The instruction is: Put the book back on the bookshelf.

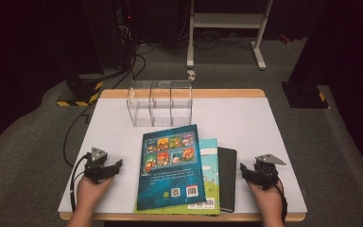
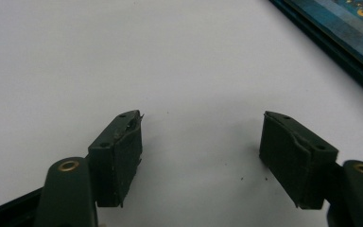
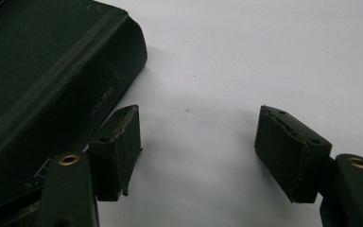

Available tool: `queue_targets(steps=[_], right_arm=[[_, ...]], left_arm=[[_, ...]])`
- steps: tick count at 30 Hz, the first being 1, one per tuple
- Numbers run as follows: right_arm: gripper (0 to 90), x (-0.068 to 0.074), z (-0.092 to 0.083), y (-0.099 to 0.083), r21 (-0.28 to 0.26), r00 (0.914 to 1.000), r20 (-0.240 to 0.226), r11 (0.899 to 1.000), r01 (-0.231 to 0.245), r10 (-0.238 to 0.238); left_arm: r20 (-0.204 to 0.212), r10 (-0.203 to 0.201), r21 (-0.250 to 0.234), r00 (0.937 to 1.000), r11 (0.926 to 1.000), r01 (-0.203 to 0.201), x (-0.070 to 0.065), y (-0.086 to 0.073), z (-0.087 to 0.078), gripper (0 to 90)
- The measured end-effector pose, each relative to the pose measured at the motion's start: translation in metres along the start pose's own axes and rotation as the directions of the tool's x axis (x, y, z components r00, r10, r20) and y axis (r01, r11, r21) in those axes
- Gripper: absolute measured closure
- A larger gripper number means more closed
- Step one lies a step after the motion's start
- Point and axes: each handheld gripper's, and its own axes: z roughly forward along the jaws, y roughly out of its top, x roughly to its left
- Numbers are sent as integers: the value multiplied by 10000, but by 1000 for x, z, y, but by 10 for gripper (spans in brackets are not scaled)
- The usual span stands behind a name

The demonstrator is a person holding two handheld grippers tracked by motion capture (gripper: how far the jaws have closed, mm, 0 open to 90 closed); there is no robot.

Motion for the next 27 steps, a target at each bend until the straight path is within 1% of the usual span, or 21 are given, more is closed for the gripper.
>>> queue_targets(steps=[3, 5, 10, 13, 14, 16, 17, 20, 24, 27], right_arm=[[313, 0, 0, 0, -3, 10000, -13, 10000, -7, 7], [302, -1, 0, 0, 2, 9999, -96, 9999, -112, 112], [299, -3, 0, 0, -35, 9995, -246, 9998, -190, 189], [297, -1, 0, 0, -10, 9997, -186, 9999, -133, 132], [315, -1, -1, 0, -23, 9997, -208, 10000, -96, 95], [322, -1, -2, 1, -90, 9998, -197, 9999, -77, 75], [322, -2, -3, 0, -148, 9996, -189, 9997, -206, 204], [318, -4, -3, 1, -141, 9990, -313, 9994, -318, 313], [319, -6, -3, 0, -228, 9982, -331, 9984, -509, 501], [320, -6, -5, 0, -337, 9981, -354, 9981, -510, 498]], left_arm=[[8, -27, -8, 10000, 10000, 27, 0, 0, 0, 296], [13, -56, -18, 10000, 10000, 56, 0, 0, 0, 295], [26, -72, -5, 10000, 10000, 72, 0, 0, 0, 292], [29, -104, -24, 9999, 9999, 104, 0, 0, 1, 292], [23, -130, -18, 9999, 9999, 130, 1, 1, 0, 292], [-21, -90, -15, 10000, 10000, 90, 0, 0, 0, 291], [-129, -92, -45, 9999, 9999, 92, 0, 0, 1, 270], [-227, -79, -20, 9997, 10000, 79, 1, 0, 1, 241], [-210, -79, 0, 9997, 10000, 79, 1, 0, 1, 241], [-224, -30, -11, 9997, 10000, 29, 0, 0, 1, 244]])
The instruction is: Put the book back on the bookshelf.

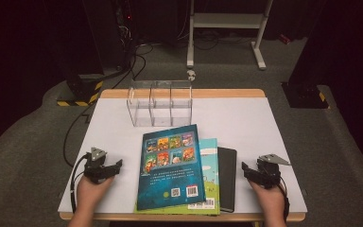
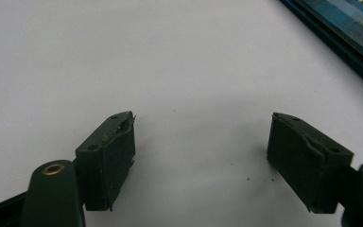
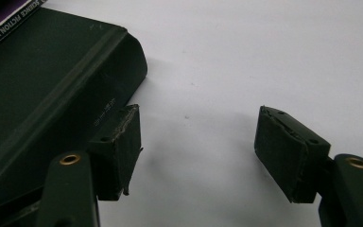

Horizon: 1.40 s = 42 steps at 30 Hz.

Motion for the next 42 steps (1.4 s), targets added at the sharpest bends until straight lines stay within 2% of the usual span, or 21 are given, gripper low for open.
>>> queue_targets(steps=[1, 4, 9, 14, 18, 19, 21, 23, 26, 27, 31, 39, 42], right_arm=[[321, 1, -1, 0, -57, 9998, 10, 9998, 203, -203], [323, 1, -3, 0, -226, 9998, 20, 9995, 214, -214], [318, 1, -8, 0, -384, 9991, -138, 9985, 399, -405], [297, 2, -18, 3, -742, 9984, -63, 9957, 561, -567], [299, 4, -25, 6, -1057, 9986, -174, 9932, 483, -504], [326, 5, -27, 7, -1231, 9972, -349, 9905, 612, -659], [346, 6, -28, 8, -1351, 9964, -376, 9883, 709, -766], [336, 9, -29, 12, -1354, 9949, -438, 9872, 841, -908], [322, 12, -29, 13, -1440, 9945, -602, 9867, 760, -854], [323, 17, -30, 13, -1457, 9928, -775, 9861, 793, -913], [328, 24, -32, 16, -1573, 9908, -749, 9825, 1001, -1130], [314, 50, -34, 25, -1541, 9834, -1197, 9811, 1170, -1360], [315, 56, -34, 26, -1586, 9808, -1208, 9783, 1333, -1532]], left_arm=[[6, -27, 15, 10000, 10000, 27, 0, 0, 0, 244], [27, -124, -21, 9999, 9999, 124, 0, 0, 1, 243], [-216, 56, -36, 9998, 10000, -57, 0, 0, 1, 209], [-168, 73, -32, 9998, 10000, -74, 0, 0, 0, 220], [-148, 32, -11, 9999, 10000, -32, 0, 0, 1, 226], [-234, -32, -84, 9997, 10000, 30, 0, 0, 1, 202], [-223, 151, -57, 9996, 9999, -152, -1, -1, 1, 204], [-121, 131, -121, 9998, 9998, -133, -2, -1, 0, 237], [-59, 173, -124, 9998, 9998, -174, -2, -1, 0, 250], [-39, 112, -97, 9999, 9999, -112, -2, -1, 0, 249], [40, 36, 18, 10000, 10000, -37, -1, 0, 0, 254], [80, 44, 31, 10000, 10000, -45, 0, 0, 0, 265], [79, 57, 26, 10000, 10000, -57, -1, 0, 0, 265]])
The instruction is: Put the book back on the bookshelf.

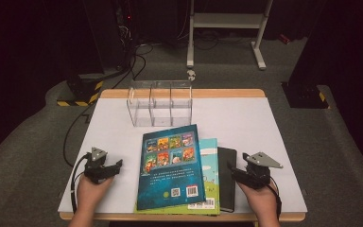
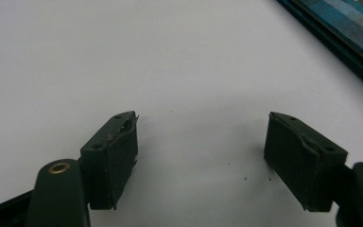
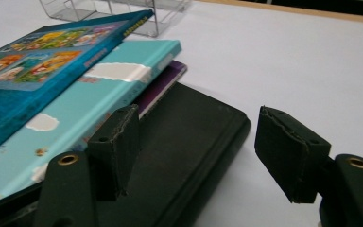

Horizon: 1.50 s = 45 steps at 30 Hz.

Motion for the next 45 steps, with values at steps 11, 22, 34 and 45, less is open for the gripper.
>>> queue_targets(steps=[11, 22, 34, 45], right_arm=[[303, 31, 9, 19, -276, 9962, -692, 9983, 509, -528], [316, 51, 15, 46, -540, 9889, -1198, 9952, 814, -874], [309, 54, 18, 24, -463, 9893, -1145, 9953, 855, -903], [308, 46, 11, 16, -463, 9936, -958, 9974, 554, -597]], left_arm=[[3, -18, 15, 10000, 10000, 18, 0, 0, 0, 264], [2, -108, 28, 9999, 9999, 108, 0, 0, 0, 265], [284, -594, 126, 9978, 9982, 590, -10, 15, 6, 280], [1776, -397, -318, 9833, 9984, 460, -61, 27, 7, 278]])
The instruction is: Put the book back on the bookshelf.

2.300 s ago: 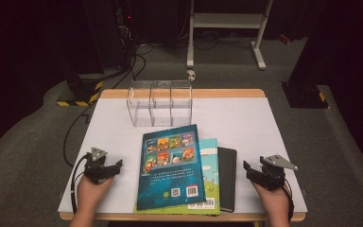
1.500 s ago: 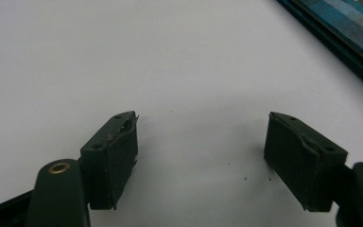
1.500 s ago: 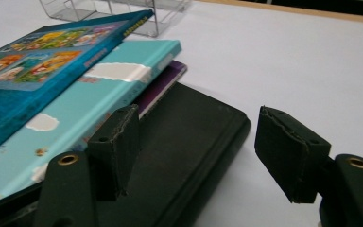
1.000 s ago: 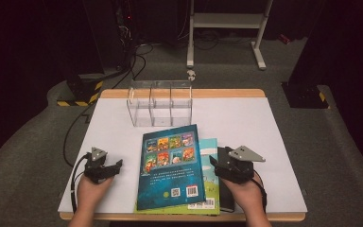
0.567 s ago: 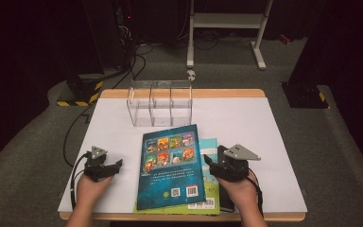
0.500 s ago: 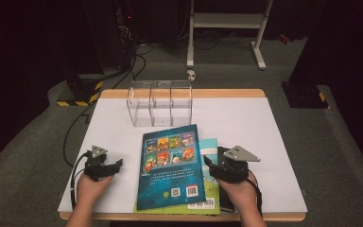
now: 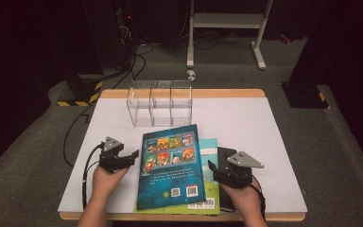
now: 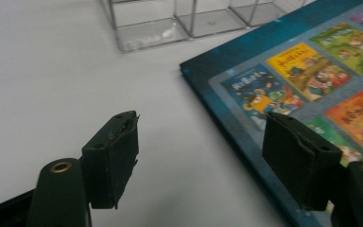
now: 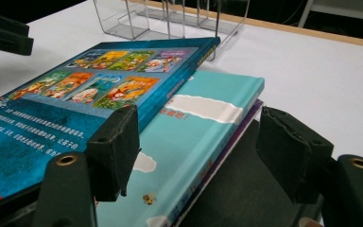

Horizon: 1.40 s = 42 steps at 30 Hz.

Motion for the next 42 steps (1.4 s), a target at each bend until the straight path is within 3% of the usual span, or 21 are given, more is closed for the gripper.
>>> queue_targets(steps=[2, 3, 4, 6, 8, 12, 15, 16, 18, 22, 25, 28, 32, 34, 38, 42], right_arm=[[319, 0, -2, -2, -31, 9999, 119, 10000, -14, 14], [320, 1, -4, -3, -44, 9998, 201, 10000, 2, -1], [316, 1, -5, -3, -28, 9997, 240, 10000, -47, 47], [312, 2, -7, -4, -60, 9994, 338, 9999, -81, 83], [312, 2, -9, -5, -51, 9991, 410, 9999, -132, 134], [316, 0, -11, -9, -27, 9985, 546, 9999, -106, 107], [316, -4, -12, -10, -15, 9980, 558, 9995, -308, 308], [316, -5, -12, -10, -16, 9980, 546, 9995, -315, 316], [316, -4, -12, -10, -22, 9982, 543, 9996, -266, 266], [320, -3, -11, -10, -1, 9989, 435, 9998, -174, 174], [321, -1, -9, -9, 46, 9992, 391, 9999, -104, 102], [320, 1, -7, -8, 58, 9995, 331, 10000, -15, 13], [320, 3, -3, -6, 73, 9997, 226, 10000, 14, -15], [321, 4, -1, -6, 91, 9998, 203, 9999, 42, -44], [322, 5, 1, -5, 141, 9998, 165, 9999, 100, -103], [322, 6, 2, -6, 176, 9998, 174, 9998, 111, -114]], left_arm=[[238, -321, 46, 9992, 9995, 320, -4, -4, 1, 254], [559, -766, 202, 9955, 9969, 756, -6, -5, 2, 258], [954, -985, 511, 9906, 9943, 939, -11, -7, 2, 255], [939, -808, 492, 9923, 9959, 765, -14, -9, 2, 255], [1214, -568, 589, 9910, 9970, 499, -24, -15, 1, 255], [1446, -572, 569, 9878, 9972, 494, -31, -19, -1, 261], [1480, -519, 672, 9876, 9968, 423, -34, -23, 0, 265], [1384, -257, 749, 9900, 9971, 155, -36, -28, 0, 267], [1399, -176, 733, 9900, 9973, 74, -38, -30, 0, 269], [1440, -397, 668, 9888, 9973, 303, -40, -32, -2, 260], [1579, -900, 749, 9834, 9941, 789, -38, -33, -3, 246], [1569, -638, 611, 9856, 9966, 548, -37, -36, -4, 226], [1468, -1362, 689, 9797, 9895, 1273, -31, -38, -2, 155], [1529, -1815, 864, 9714, 9817, 1698, -28, -37, -1, 155], [1690, -1897, 975, 9672, 9797, 1751, -28, -37, -2, 174], [1721, -1701, 953, 9703, 9832, 1555, -29, -38, -3, 177]])
